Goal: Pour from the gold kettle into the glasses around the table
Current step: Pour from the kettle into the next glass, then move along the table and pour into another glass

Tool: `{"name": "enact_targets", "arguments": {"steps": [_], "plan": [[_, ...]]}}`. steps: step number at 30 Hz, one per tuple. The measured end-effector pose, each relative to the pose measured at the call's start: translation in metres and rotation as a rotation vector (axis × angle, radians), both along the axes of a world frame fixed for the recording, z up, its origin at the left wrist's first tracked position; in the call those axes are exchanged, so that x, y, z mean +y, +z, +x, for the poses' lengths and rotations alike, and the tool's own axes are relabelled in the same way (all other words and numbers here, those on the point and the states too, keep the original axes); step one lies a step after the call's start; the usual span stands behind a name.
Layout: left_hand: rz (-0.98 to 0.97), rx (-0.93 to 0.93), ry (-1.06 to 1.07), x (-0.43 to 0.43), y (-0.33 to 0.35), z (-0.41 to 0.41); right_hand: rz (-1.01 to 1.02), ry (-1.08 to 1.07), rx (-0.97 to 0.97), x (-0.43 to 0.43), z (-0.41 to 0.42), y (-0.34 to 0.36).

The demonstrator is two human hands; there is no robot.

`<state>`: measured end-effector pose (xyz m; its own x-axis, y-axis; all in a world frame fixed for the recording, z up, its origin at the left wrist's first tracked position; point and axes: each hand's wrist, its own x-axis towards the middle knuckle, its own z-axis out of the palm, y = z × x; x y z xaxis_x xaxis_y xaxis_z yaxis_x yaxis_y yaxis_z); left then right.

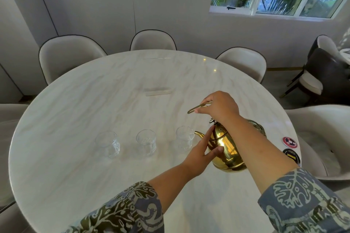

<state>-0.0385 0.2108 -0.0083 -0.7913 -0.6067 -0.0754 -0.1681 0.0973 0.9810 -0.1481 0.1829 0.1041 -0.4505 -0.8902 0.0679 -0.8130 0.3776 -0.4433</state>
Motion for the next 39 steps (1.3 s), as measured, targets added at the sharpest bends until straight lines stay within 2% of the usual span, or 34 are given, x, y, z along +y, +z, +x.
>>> {"name": "enact_targets", "arguments": {"steps": [6,13,29,39], "plan": [[-0.016,-0.021,-0.012,-0.001,0.000,0.000,-0.002,-0.009,-0.007,0.002,-0.003,0.000],[-0.110,-0.104,-0.045,-0.005,-0.008,0.000,-0.107,-0.030,-0.065,0.012,-0.014,-0.016],[-0.360,-0.357,-0.191,-0.009,-0.015,0.014,-0.449,-0.161,-0.372,0.059,-0.023,-0.064],[-0.421,-0.313,-0.125,-0.001,-0.010,0.037,-0.487,-0.113,-0.393,0.058,-0.006,-0.052]]}}
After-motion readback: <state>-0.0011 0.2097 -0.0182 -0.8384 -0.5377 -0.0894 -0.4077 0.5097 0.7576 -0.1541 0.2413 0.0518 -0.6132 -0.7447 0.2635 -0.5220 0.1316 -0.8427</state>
